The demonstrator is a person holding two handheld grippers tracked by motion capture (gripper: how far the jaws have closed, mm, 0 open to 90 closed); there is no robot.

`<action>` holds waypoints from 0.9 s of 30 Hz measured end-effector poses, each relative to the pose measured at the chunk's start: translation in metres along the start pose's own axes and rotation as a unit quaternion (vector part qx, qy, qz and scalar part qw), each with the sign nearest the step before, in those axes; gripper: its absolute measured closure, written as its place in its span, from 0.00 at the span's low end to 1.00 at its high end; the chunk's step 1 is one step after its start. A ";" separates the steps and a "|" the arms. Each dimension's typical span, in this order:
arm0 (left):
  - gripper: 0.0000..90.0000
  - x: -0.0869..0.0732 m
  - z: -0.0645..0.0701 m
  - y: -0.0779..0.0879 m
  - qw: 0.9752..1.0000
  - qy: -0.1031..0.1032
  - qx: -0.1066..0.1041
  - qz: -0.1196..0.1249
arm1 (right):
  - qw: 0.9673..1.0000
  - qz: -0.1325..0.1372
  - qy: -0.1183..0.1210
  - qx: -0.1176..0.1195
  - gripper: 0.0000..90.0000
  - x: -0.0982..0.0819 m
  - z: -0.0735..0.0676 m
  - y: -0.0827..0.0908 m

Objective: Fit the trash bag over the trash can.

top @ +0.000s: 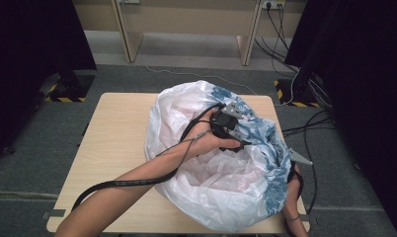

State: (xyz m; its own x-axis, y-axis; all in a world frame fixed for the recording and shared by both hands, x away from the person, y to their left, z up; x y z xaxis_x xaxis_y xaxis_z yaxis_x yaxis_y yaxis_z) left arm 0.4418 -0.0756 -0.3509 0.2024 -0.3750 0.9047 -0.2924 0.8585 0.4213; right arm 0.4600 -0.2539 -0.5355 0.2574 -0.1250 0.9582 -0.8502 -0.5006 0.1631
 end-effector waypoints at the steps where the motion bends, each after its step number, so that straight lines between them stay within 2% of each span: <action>1: 0.33 -0.001 0.000 0.000 1.000 -0.001 0.000 -0.003 | 1.000 0.001 -0.001 0.000 0.16 0.000 0.000 0.000; 9: 0.33 -0.003 0.001 0.002 1.000 0.000 0.000 -0.008 | 1.000 0.001 -0.001 0.000 0.16 0.000 0.000 0.000; 19: 0.28 0.011 0.003 0.020 1.000 0.002 0.004 0.028 | 1.000 0.000 -0.002 -0.001 0.16 0.000 0.000 0.000; 25: 0.26 0.020 0.000 0.034 0.999 0.010 0.009 0.051 | 1.000 -0.001 0.000 -0.001 0.16 0.000 0.001 0.000; 27: 0.26 0.027 -0.001 0.041 0.998 0.012 0.012 0.065 | 1.000 -0.001 0.003 -0.001 0.16 0.000 0.000 0.000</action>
State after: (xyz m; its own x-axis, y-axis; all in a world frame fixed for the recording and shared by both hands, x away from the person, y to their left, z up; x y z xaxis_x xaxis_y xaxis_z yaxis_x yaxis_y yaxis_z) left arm 0.4363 -0.0508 -0.3090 0.1836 -0.2525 0.9500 -0.3407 0.8902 0.3024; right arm 0.4601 -0.2542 -0.5357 0.2574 -0.1188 0.9590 -0.8502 -0.4995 0.1663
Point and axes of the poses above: each handheld gripper's, and its own axes: y roughly backward along the jaws, x roughly out of its top, z roughly to its right, the point moved 7 cm from there along -y, roughly forward along the jaws, and after that the axes turned 12 degrees about z, right-handed, at the moved point
